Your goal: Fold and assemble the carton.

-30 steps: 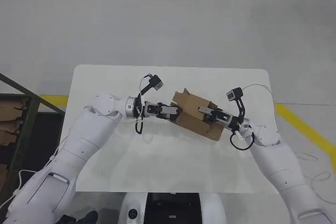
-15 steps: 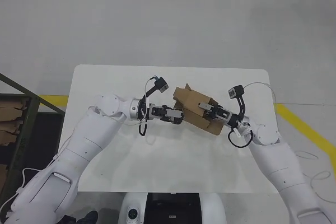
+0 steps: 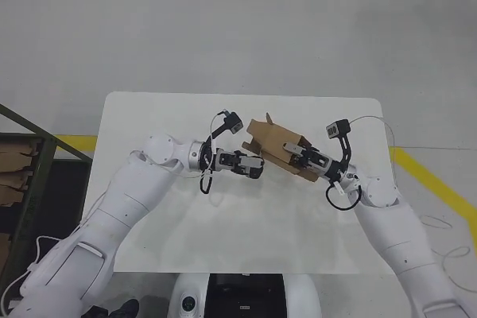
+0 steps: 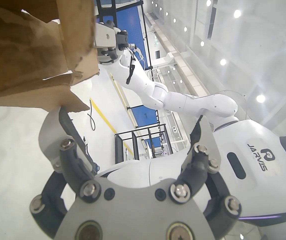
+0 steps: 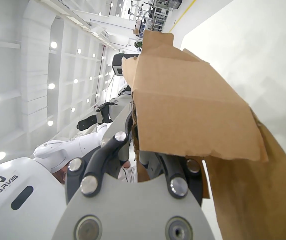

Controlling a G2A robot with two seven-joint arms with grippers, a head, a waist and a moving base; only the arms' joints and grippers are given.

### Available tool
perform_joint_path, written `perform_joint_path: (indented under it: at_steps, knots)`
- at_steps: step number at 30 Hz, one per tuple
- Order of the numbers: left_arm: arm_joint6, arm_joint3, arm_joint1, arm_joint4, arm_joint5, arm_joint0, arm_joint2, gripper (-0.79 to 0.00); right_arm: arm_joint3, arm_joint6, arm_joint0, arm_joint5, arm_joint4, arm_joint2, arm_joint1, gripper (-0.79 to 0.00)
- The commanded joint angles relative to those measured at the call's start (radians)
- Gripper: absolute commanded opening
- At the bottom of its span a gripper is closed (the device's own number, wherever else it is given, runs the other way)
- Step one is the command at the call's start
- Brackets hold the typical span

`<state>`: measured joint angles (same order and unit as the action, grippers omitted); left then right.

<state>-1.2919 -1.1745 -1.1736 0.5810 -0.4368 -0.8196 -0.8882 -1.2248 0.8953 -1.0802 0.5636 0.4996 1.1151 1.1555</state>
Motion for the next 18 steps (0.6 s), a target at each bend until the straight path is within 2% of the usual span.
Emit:
perform_joint_path:
  at_steps: [1, 18]
  knots:
    - [-0.002, 0.005, -0.002, 0.002, 0.000, 0.003, 0.003, 0.000, -0.006, 0.002, -0.004, -0.001, 0.000, 0.001, 0.000, -0.785]
    - [-0.008, 0.042, -0.011, 0.006, -0.009, 0.017, -0.014, 0.000, -0.021, 0.006, -0.028, -0.017, -0.024, -0.005, 0.004, -0.785]
